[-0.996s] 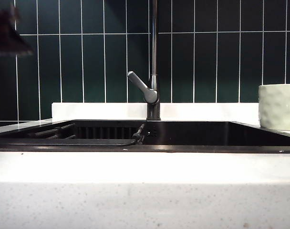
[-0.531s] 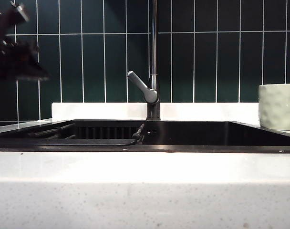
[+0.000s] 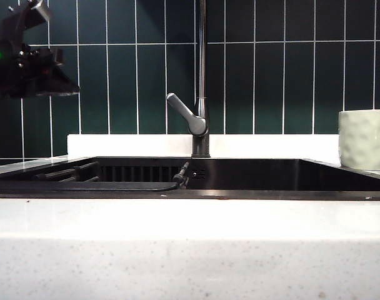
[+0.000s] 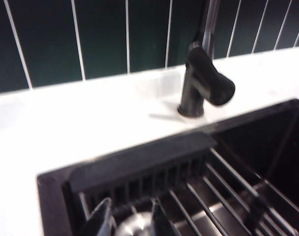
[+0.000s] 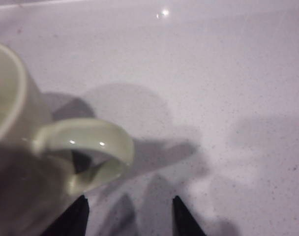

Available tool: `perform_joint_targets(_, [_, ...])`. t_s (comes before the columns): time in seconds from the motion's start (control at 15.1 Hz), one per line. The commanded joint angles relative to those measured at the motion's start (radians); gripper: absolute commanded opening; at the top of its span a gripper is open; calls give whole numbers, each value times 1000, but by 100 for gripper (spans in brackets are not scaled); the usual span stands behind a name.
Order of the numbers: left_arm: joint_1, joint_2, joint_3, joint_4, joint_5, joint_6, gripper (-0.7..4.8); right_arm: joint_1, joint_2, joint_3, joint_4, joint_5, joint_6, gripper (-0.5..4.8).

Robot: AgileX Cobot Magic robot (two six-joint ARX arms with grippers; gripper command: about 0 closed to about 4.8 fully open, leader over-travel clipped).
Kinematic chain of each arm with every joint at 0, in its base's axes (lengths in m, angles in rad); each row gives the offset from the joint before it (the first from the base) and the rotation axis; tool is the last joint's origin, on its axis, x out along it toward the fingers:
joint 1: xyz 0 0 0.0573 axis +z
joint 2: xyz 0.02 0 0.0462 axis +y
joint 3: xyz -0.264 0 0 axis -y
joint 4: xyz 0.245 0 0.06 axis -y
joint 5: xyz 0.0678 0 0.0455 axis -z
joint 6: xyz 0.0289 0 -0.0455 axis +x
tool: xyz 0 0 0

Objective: Pick up the mug next to the sink, go to the faucet to get some water, pour the water into the sink, and finally put the mug back to its place.

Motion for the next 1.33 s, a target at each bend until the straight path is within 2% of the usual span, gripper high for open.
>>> perform_joint_targets(0.07, [1, 1, 5, 48, 3, 1, 103, 1, 29, 3, 54, 0, 0, 230])
perform_joint_targets(0.73, [0, 2, 5, 77, 4, -11, 102, -1, 141, 3, 237, 3, -5, 230])
perform_joint_targets(1.06, [0, 2, 5, 76, 4, -30, 102, -45, 153, 3, 312, 6, -5, 230])
perform_joint_targets(1.33, [0, 2, 5, 72, 4, -30, 102, -82, 153, 3, 353, -98, -3, 230])
